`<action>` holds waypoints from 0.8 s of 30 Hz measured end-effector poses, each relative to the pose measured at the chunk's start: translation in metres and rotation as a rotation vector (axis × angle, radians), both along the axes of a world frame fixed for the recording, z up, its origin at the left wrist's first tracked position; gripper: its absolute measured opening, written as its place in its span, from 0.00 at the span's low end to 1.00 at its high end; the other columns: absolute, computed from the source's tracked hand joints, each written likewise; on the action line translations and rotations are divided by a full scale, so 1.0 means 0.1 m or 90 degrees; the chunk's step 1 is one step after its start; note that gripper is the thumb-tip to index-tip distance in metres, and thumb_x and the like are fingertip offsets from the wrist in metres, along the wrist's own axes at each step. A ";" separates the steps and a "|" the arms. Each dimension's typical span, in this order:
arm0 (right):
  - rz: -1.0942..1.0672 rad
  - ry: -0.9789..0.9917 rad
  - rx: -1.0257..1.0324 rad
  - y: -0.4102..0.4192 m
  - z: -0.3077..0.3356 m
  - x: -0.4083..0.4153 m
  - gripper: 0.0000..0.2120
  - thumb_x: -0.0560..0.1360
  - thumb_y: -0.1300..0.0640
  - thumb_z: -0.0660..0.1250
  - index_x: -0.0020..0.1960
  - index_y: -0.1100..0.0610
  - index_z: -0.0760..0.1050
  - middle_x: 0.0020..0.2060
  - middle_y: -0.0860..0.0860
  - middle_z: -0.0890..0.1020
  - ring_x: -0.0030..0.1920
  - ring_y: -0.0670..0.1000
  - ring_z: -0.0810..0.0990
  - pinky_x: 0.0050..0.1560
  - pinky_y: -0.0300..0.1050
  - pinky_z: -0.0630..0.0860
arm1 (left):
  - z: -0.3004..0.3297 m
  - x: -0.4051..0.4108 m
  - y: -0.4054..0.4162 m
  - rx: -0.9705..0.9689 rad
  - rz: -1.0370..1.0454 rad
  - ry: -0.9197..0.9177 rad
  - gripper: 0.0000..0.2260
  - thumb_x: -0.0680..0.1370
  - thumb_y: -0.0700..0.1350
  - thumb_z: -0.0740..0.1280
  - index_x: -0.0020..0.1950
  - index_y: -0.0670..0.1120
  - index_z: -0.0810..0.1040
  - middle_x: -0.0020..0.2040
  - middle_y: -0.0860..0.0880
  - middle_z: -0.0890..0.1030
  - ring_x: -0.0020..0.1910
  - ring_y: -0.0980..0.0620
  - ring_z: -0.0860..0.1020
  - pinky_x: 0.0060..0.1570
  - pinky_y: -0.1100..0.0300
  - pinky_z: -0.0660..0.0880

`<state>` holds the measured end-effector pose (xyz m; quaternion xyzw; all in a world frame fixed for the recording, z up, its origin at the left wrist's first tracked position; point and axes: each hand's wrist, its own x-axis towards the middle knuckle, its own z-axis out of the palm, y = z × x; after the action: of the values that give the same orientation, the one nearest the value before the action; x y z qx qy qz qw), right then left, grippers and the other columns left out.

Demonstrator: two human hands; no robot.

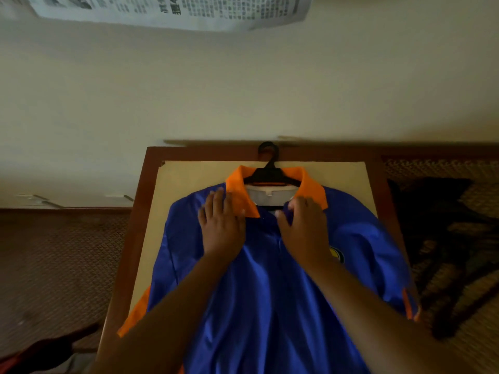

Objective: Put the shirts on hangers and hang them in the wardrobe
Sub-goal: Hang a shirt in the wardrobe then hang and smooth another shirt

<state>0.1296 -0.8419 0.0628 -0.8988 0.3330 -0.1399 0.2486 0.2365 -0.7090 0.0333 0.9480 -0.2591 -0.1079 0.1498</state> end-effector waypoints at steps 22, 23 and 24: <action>-0.282 -0.124 0.355 0.10 -0.10 -0.36 0.08 0.78 0.59 0.65 0.41 0.60 0.75 0.35 0.53 0.77 0.37 0.51 0.74 0.35 0.39 0.67 | -0.12 -0.58 -0.54 -0.118 -0.047 0.045 0.10 0.80 0.44 0.62 0.59 0.46 0.77 0.57 0.46 0.76 0.56 0.46 0.71 0.54 0.54 0.66; -0.267 -0.117 0.325 0.11 -0.08 -0.35 0.09 0.78 0.59 0.65 0.39 0.59 0.74 0.34 0.52 0.76 0.36 0.50 0.74 0.35 0.37 0.66 | -0.10 -0.57 -0.57 -0.117 -0.036 0.056 0.08 0.80 0.44 0.62 0.57 0.46 0.77 0.56 0.46 0.76 0.55 0.47 0.71 0.53 0.54 0.66; -0.256 -0.110 0.298 0.12 -0.06 -0.35 0.09 0.78 0.58 0.65 0.39 0.58 0.73 0.33 0.50 0.75 0.35 0.49 0.73 0.34 0.35 0.65 | -0.08 -0.56 -0.60 -0.117 -0.026 0.073 0.07 0.80 0.44 0.62 0.54 0.45 0.77 0.55 0.47 0.76 0.54 0.47 0.71 0.53 0.55 0.66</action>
<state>0.0946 -0.8295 0.0571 -0.7180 0.5044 -0.1818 0.4437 0.1806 -0.7686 0.0253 0.9173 -0.2778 -0.1407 0.2483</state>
